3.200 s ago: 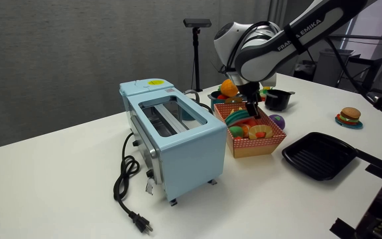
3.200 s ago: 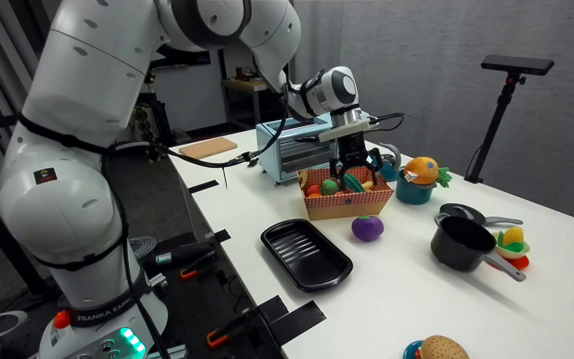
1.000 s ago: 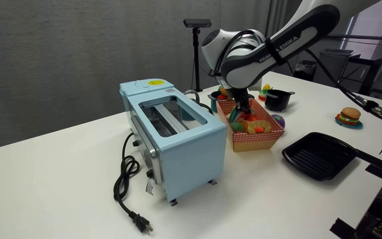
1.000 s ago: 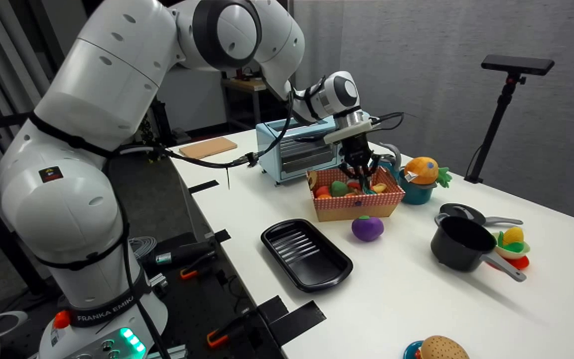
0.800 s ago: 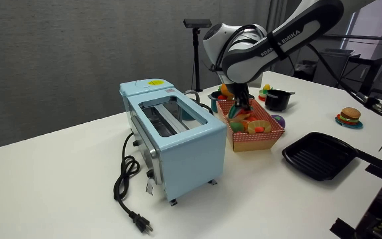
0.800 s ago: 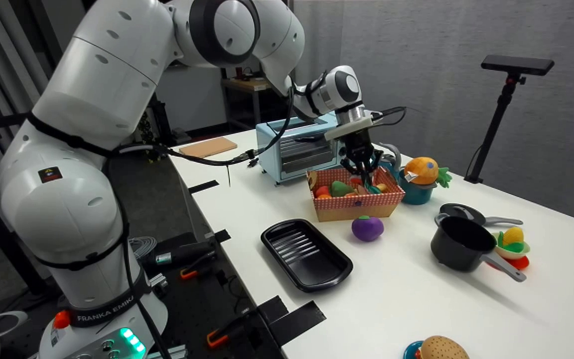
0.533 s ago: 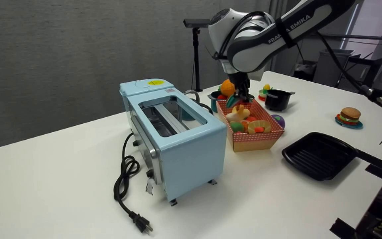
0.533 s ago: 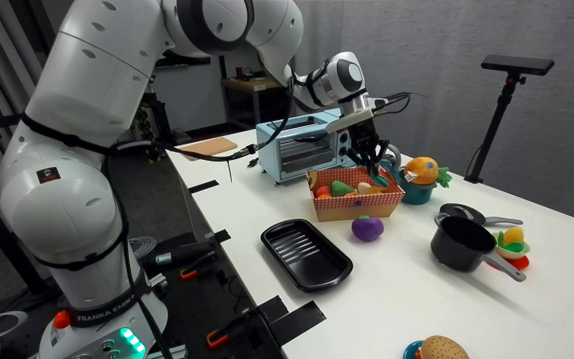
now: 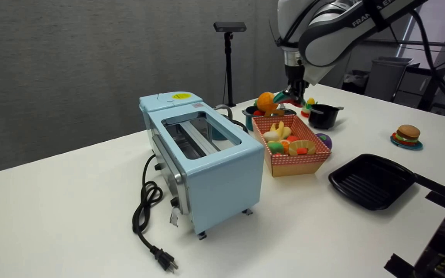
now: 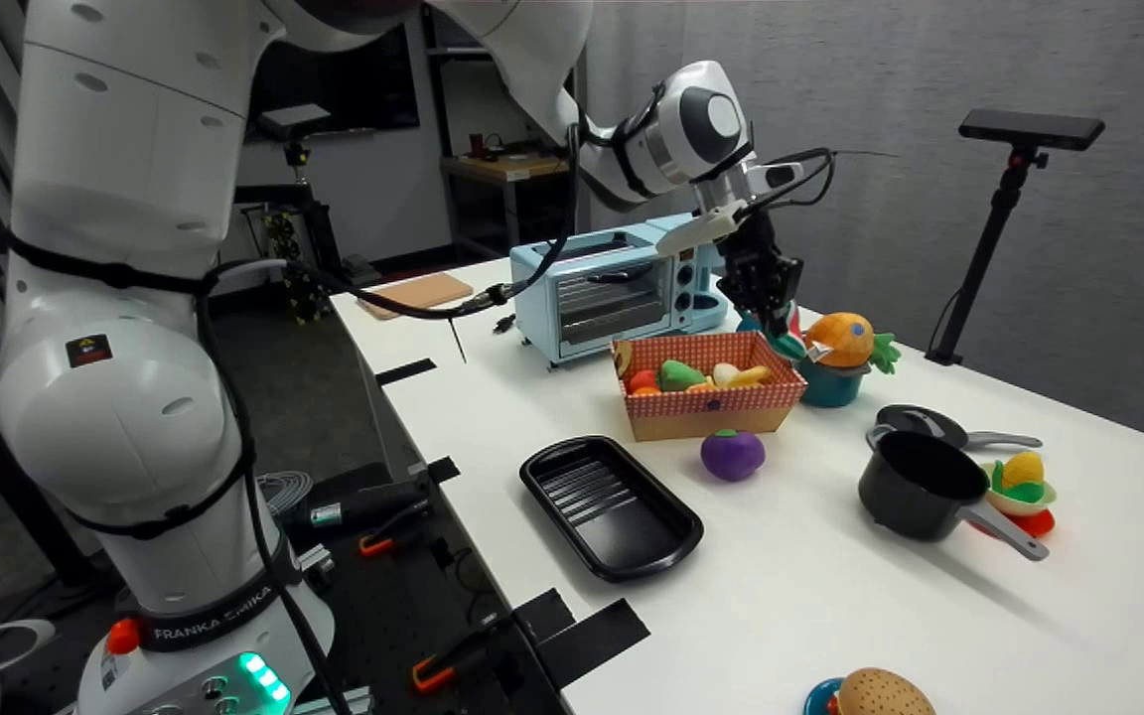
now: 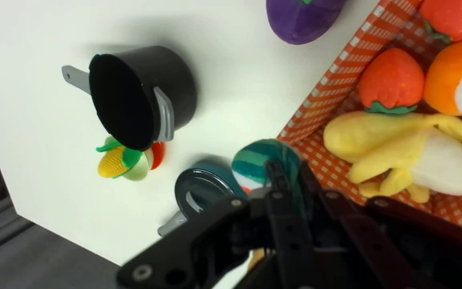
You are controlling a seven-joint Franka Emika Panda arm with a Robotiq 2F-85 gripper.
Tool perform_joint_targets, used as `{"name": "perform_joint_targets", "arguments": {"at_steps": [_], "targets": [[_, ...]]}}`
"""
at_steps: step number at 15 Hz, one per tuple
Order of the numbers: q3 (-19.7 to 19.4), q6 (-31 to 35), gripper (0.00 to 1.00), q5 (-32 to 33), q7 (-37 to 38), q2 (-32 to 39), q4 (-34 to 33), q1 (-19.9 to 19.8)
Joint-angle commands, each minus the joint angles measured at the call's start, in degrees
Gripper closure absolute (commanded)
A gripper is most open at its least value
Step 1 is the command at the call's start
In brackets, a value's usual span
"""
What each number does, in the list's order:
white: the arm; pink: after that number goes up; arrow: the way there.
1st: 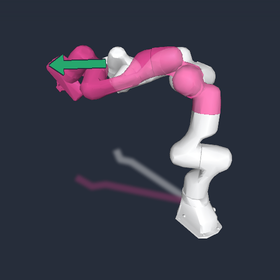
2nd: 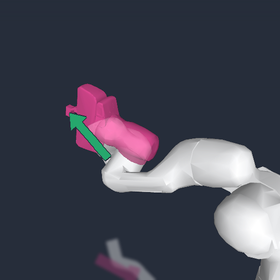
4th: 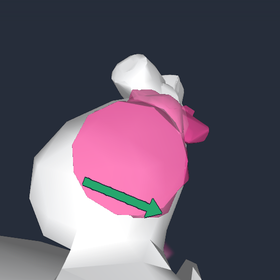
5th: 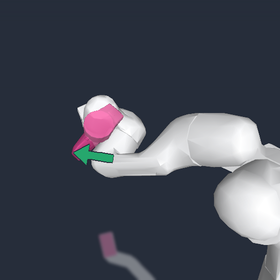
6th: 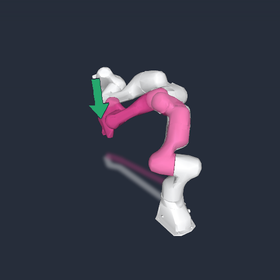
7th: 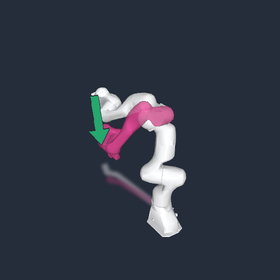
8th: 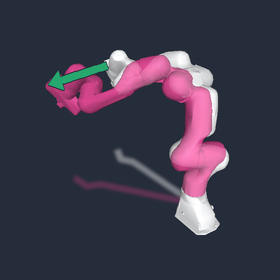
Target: Remove the watermelon plushie from the basket and put it on the counter
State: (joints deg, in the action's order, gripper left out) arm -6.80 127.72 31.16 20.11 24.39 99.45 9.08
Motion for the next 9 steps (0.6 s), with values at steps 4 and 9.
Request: {"name": "perform_joint_targets", "arguments": {"at_steps": [4, 9], "targets": [[-3.9, 11.6, 0.97, 1.6, 13.8, -12.7, 17.3, -3.0], [-5.3, 14.8, 0.64, 4.1, 18.0, -17.3, 24.4, -5.6]]}}
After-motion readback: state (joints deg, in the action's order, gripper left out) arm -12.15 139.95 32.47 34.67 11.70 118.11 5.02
